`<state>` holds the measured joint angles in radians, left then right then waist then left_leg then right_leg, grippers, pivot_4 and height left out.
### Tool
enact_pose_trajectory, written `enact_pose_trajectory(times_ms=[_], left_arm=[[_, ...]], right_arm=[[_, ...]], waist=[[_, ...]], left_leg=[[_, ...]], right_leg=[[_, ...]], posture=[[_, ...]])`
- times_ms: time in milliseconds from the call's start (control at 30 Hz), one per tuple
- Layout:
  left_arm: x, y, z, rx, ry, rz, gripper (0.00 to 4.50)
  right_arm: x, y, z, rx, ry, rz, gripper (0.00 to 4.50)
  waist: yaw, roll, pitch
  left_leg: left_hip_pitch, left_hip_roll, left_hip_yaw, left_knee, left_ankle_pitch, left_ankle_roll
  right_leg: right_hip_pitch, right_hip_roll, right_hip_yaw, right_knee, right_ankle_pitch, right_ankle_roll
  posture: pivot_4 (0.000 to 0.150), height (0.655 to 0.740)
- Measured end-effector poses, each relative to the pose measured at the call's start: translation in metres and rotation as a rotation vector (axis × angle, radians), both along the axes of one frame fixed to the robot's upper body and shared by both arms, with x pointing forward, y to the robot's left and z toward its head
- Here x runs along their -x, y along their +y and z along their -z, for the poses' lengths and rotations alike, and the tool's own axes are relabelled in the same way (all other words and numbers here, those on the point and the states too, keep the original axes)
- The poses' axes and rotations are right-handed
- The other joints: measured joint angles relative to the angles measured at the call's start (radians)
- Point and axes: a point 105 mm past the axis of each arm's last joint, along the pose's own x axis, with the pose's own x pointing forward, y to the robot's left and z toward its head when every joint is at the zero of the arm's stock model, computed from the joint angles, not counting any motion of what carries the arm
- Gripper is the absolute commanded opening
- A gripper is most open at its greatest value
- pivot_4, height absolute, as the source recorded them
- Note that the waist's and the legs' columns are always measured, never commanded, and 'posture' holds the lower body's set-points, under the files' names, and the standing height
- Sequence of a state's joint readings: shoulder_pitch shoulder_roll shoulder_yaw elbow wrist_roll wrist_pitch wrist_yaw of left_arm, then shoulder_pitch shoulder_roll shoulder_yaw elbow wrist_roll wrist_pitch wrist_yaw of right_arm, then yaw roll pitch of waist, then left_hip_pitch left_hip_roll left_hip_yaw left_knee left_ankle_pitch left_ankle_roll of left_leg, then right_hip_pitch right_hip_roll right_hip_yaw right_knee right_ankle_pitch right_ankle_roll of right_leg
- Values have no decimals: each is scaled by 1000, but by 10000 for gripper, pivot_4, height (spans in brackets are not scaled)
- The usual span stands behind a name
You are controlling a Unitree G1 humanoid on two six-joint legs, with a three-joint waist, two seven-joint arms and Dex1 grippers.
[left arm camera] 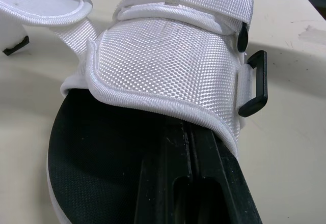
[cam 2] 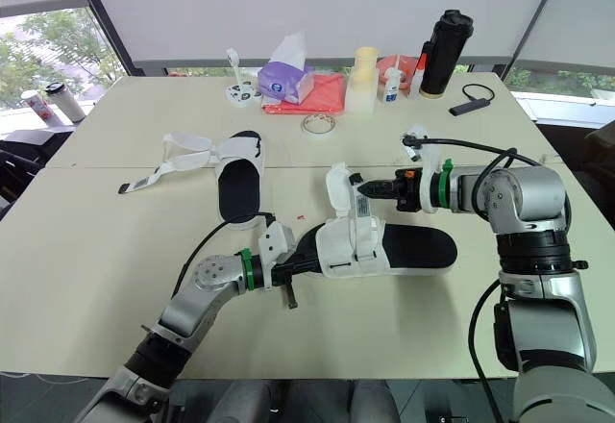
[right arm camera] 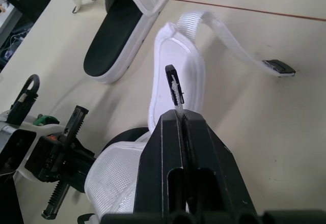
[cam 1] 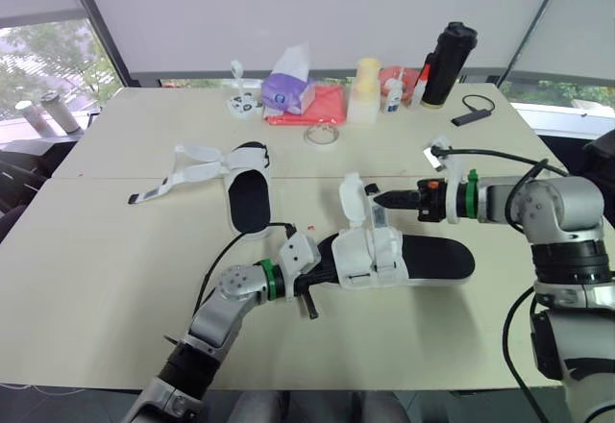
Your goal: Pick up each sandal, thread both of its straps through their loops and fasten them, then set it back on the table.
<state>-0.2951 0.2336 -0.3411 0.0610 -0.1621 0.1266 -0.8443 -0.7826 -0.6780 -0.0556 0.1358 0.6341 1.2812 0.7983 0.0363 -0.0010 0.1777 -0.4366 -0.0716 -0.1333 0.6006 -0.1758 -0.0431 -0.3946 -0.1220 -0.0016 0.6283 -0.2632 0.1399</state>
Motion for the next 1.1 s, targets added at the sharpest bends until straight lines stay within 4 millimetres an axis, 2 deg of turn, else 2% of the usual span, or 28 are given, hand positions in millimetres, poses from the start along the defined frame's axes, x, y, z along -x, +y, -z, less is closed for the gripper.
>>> enact_pose_trajectory(times_ms=[200, 1100], left_arm=[[0, 0, 0, 0, 0, -2, 0], [0, 0, 0, 3, 0, -8, 0]], right_arm=[[2, -4, 22, 2, 57, 45, 313], [4, -11, 43, 105, 143, 117, 313]], waist=[[-1, 0, 0], [0, 0, 0]], left_leg=[[0, 0, 0, 0, 0, 0], [1, 0, 0, 0, 0, 0]], right_leg=[[0, 0, 0, 0, 0, 0], [1, 0, 0, 1, -1, -2]], posture=[[1500, 7400], [1500, 7400]])
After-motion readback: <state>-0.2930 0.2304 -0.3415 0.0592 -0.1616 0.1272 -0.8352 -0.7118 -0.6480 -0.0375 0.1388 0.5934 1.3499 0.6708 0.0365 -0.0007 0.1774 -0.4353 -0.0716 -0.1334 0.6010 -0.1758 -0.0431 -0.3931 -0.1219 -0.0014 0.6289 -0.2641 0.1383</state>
